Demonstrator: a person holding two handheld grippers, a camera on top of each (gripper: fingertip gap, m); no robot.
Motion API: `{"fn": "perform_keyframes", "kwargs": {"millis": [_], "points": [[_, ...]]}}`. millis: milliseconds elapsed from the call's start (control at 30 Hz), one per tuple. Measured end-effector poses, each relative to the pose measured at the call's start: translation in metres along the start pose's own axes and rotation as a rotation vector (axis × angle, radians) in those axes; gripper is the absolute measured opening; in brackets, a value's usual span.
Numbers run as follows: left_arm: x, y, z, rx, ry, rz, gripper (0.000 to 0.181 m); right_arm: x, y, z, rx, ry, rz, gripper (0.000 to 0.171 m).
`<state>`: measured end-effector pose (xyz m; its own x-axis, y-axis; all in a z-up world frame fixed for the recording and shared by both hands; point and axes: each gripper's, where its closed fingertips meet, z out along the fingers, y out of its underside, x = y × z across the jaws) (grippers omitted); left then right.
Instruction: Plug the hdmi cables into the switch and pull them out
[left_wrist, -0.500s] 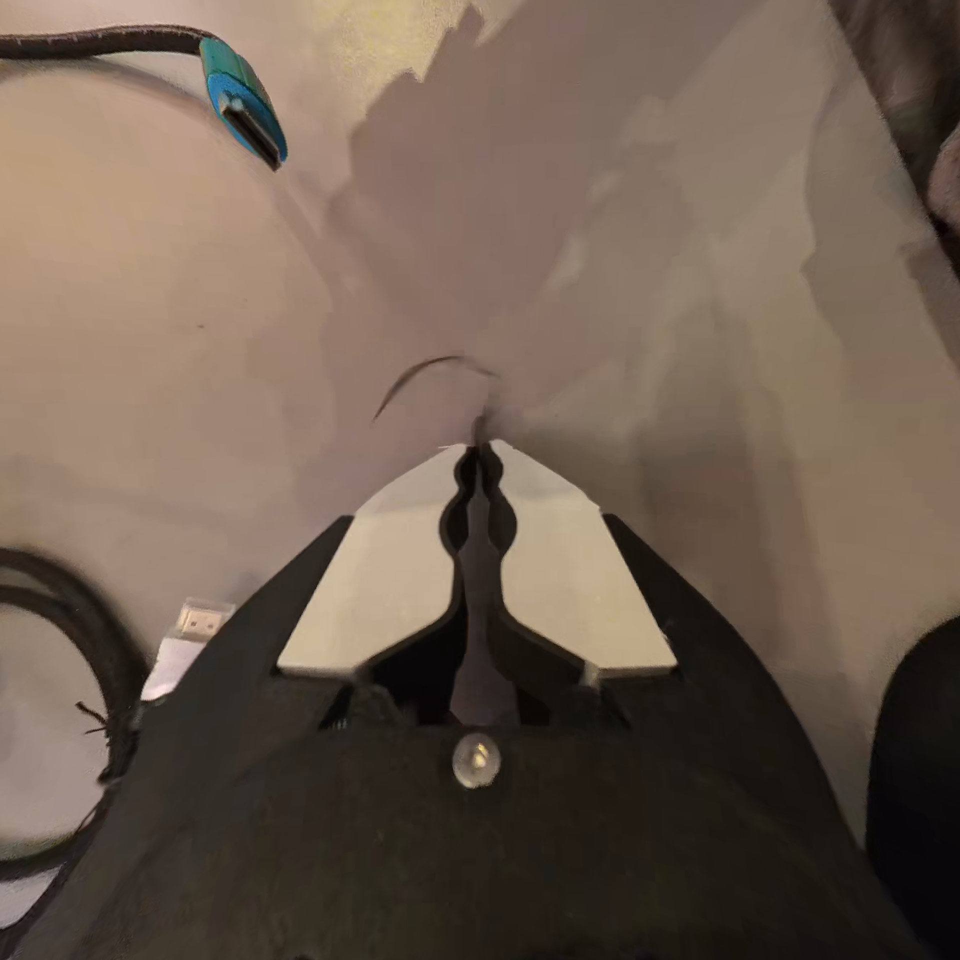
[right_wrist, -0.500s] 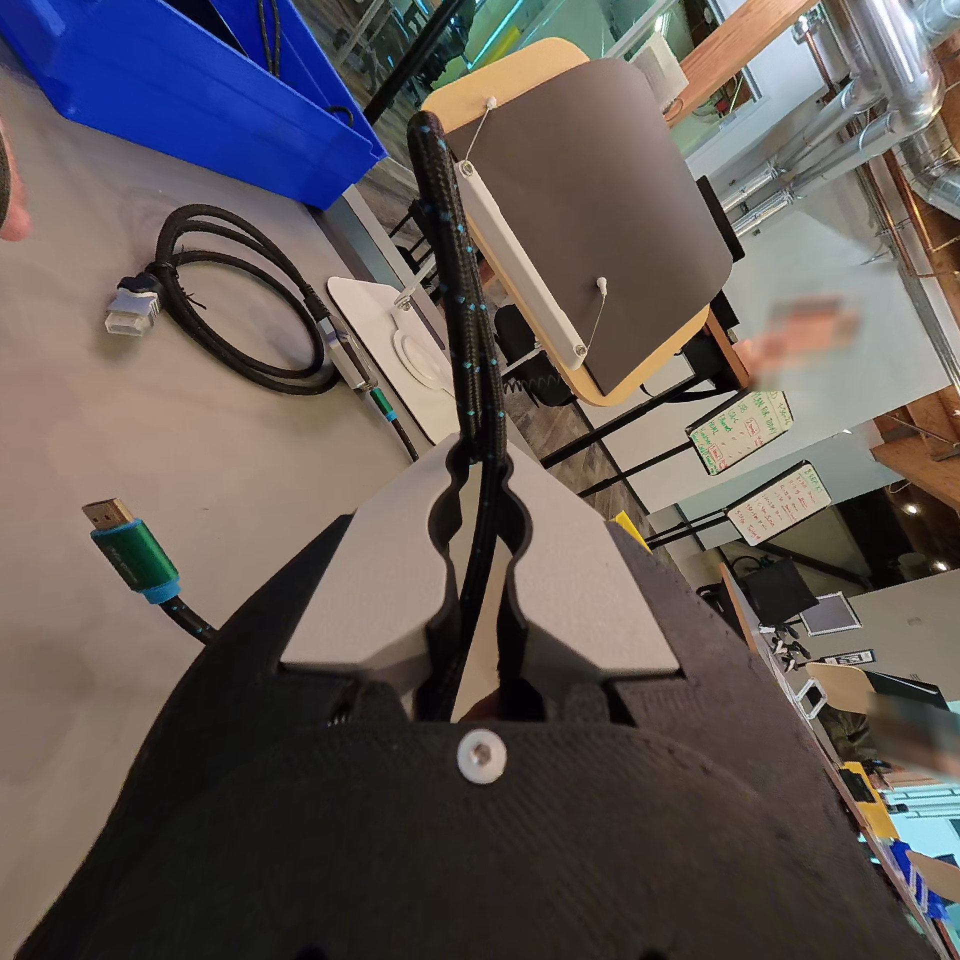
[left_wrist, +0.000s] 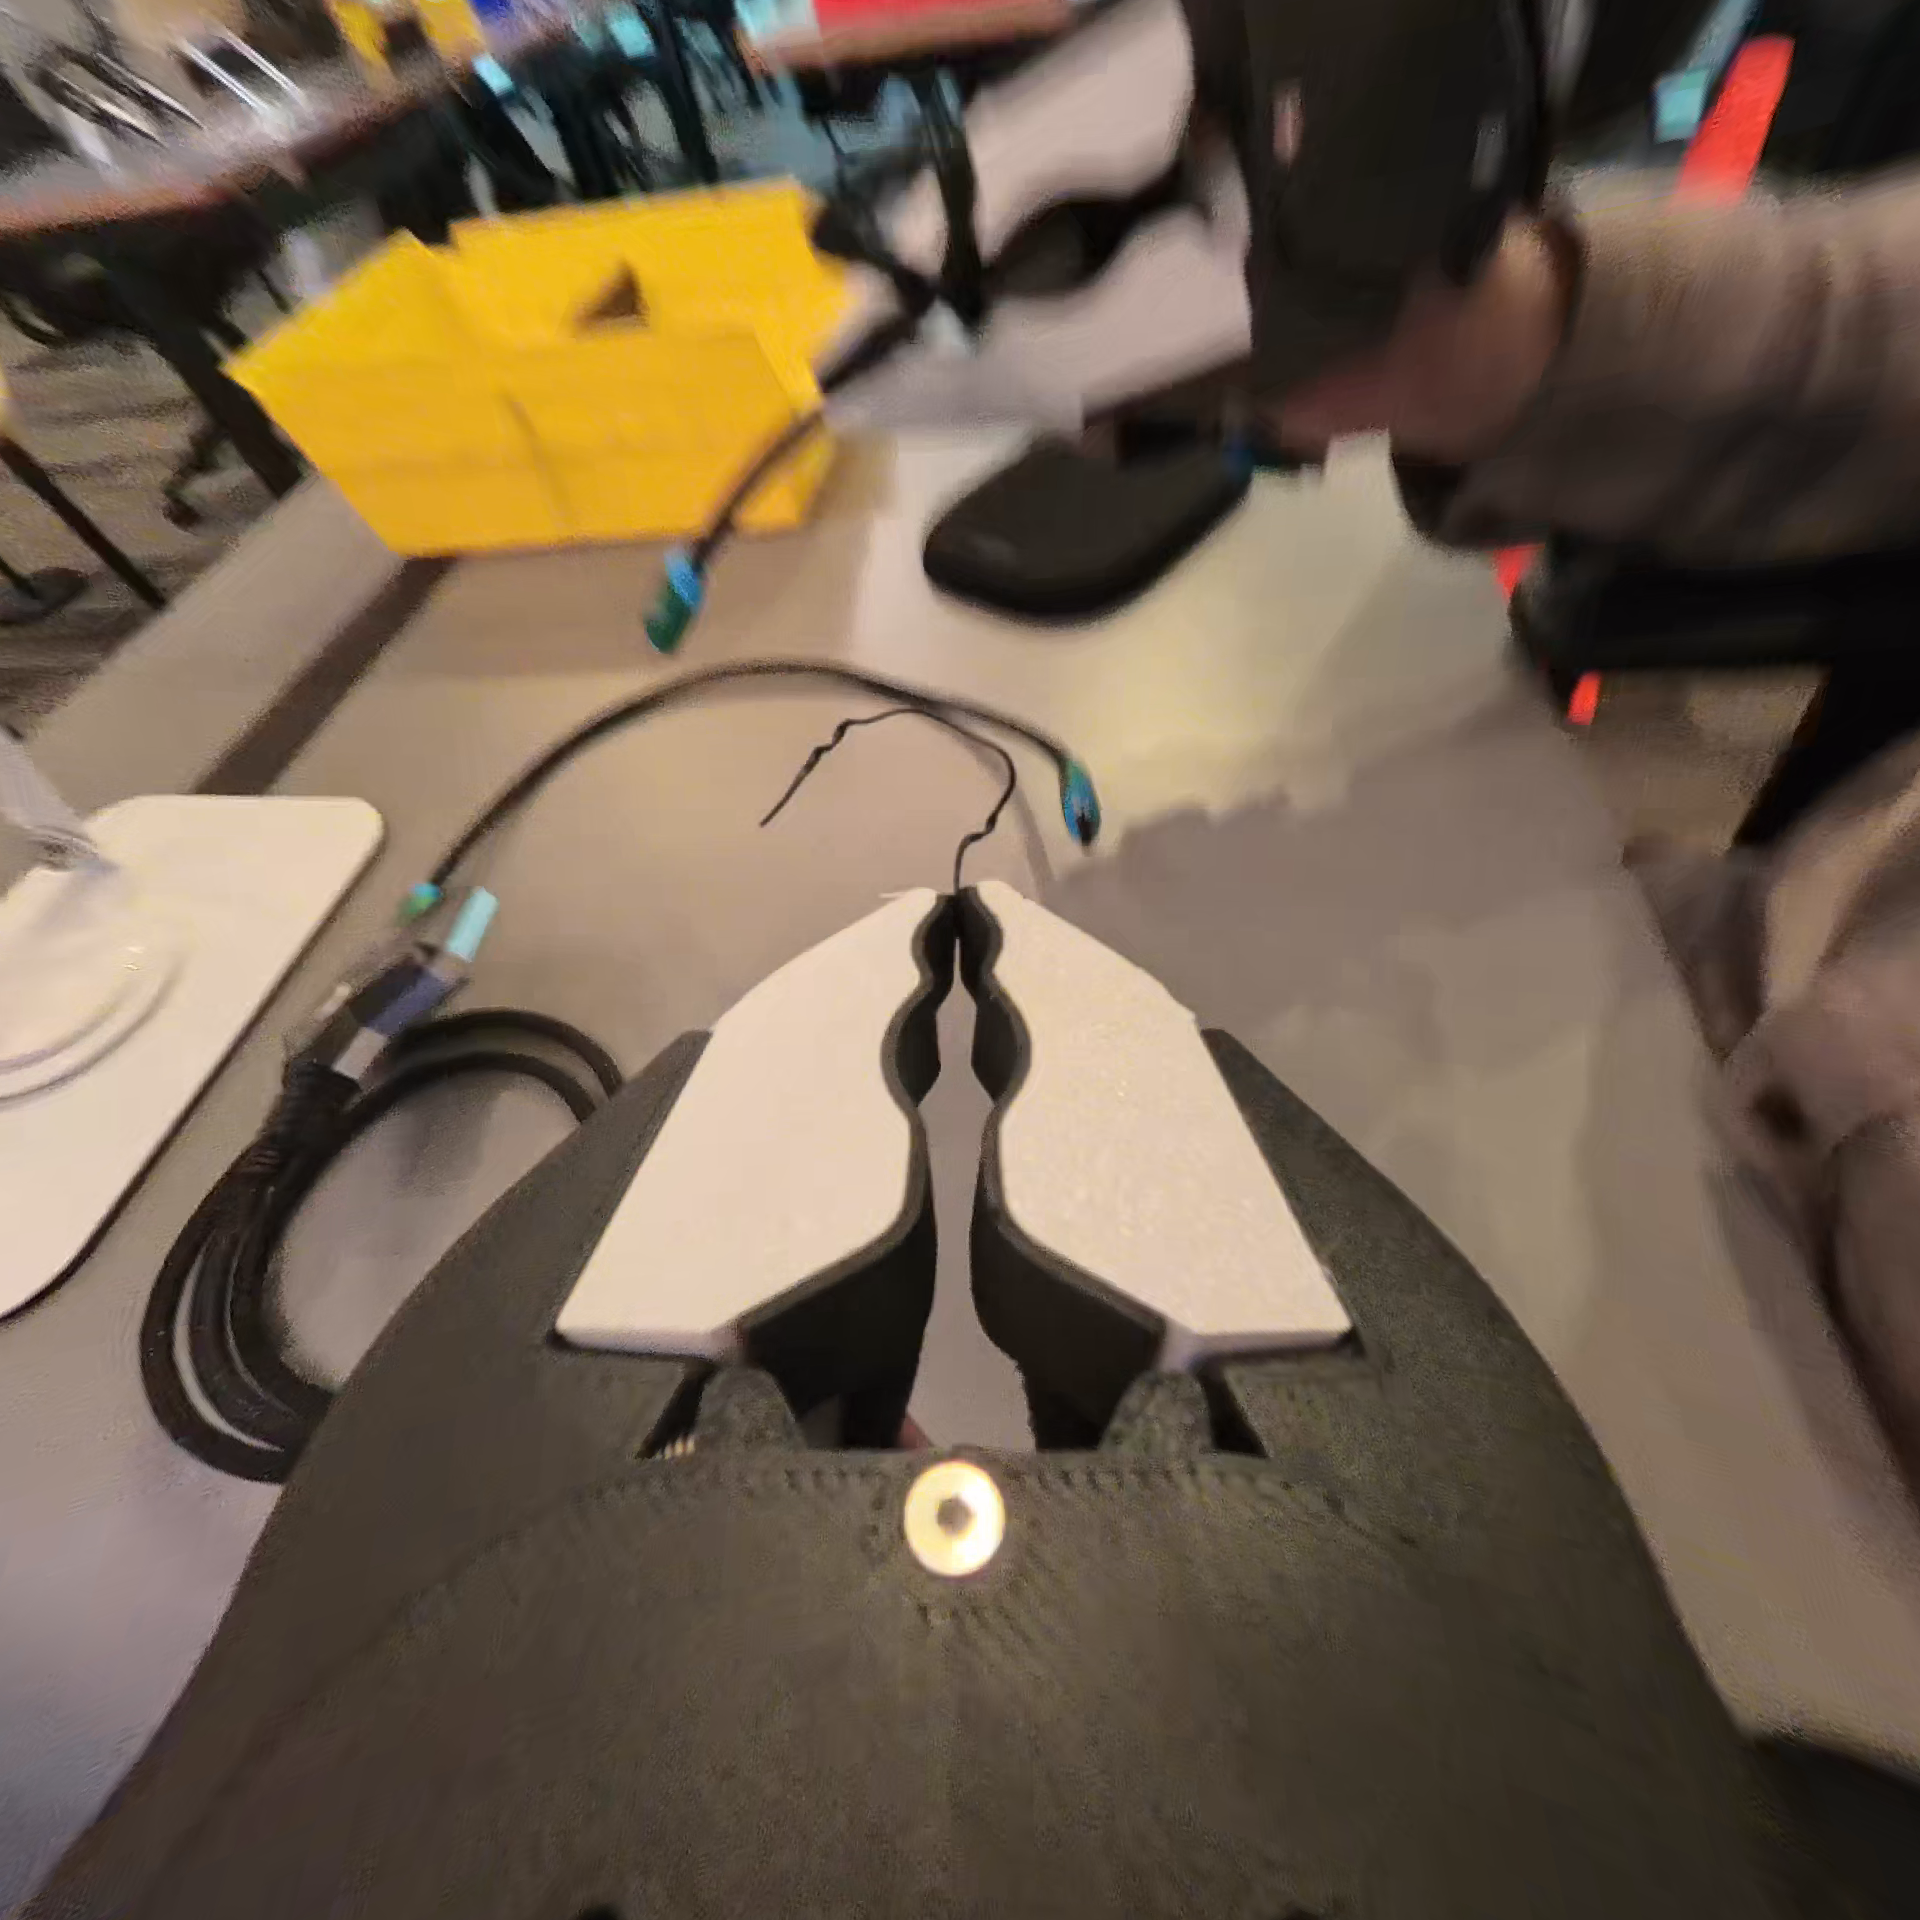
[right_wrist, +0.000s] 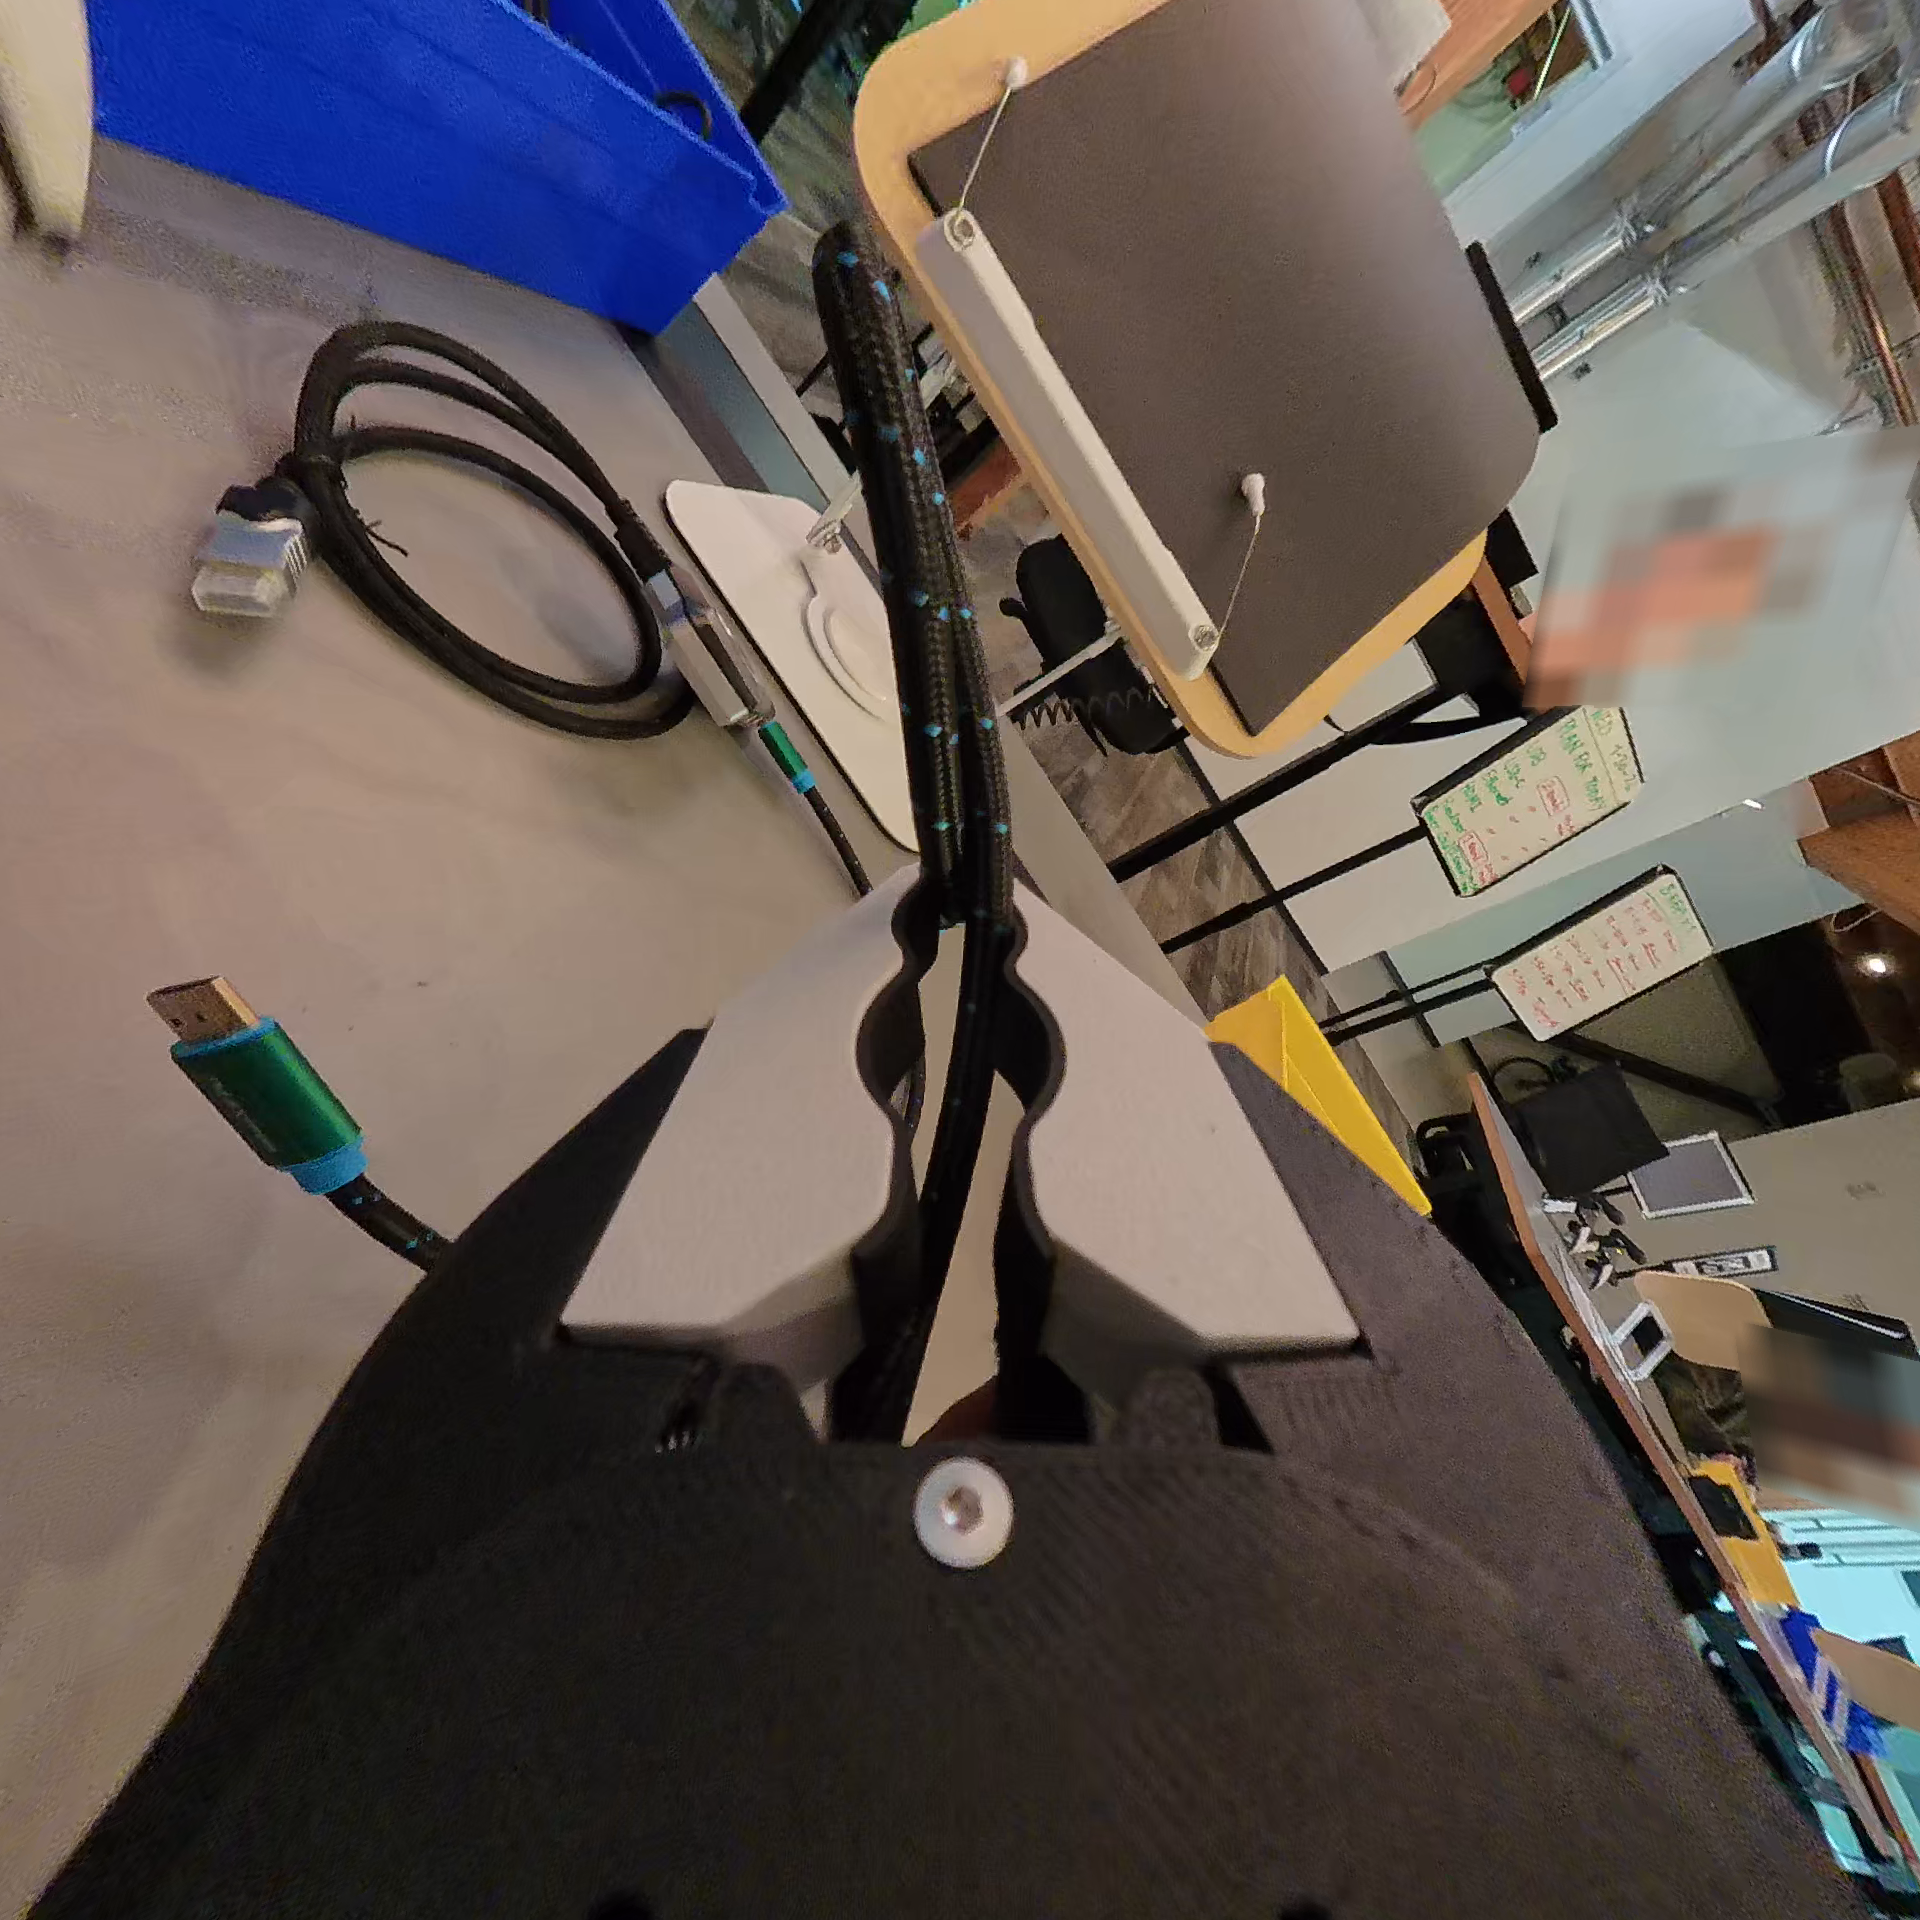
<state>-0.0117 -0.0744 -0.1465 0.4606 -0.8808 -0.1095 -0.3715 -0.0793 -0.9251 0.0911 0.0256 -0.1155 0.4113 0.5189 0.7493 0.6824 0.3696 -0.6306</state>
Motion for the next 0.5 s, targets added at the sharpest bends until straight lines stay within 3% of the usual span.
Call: {"fn": "perform_keyframes", "kwargs": {"millis": [100, 267, 500], "points": [[-0.005, -0.043, -0.017, 0.197, -0.057, -0.141, 0.000, -0.006, 0.000, 0.004, -0.027, 0.000, -0.017, 0.004], [0.001, -0.082, -0.023, 0.351, -0.101, -0.273, 0.000, -0.016, -0.014, 0.007, -0.042, 0.042, -0.081, 0.004], [0.021, -0.089, 0.005, 0.273, -0.140, -0.303, 0.000, -0.036, -0.033, 0.012, -0.038, 0.047, -0.135, 0.004]]}}
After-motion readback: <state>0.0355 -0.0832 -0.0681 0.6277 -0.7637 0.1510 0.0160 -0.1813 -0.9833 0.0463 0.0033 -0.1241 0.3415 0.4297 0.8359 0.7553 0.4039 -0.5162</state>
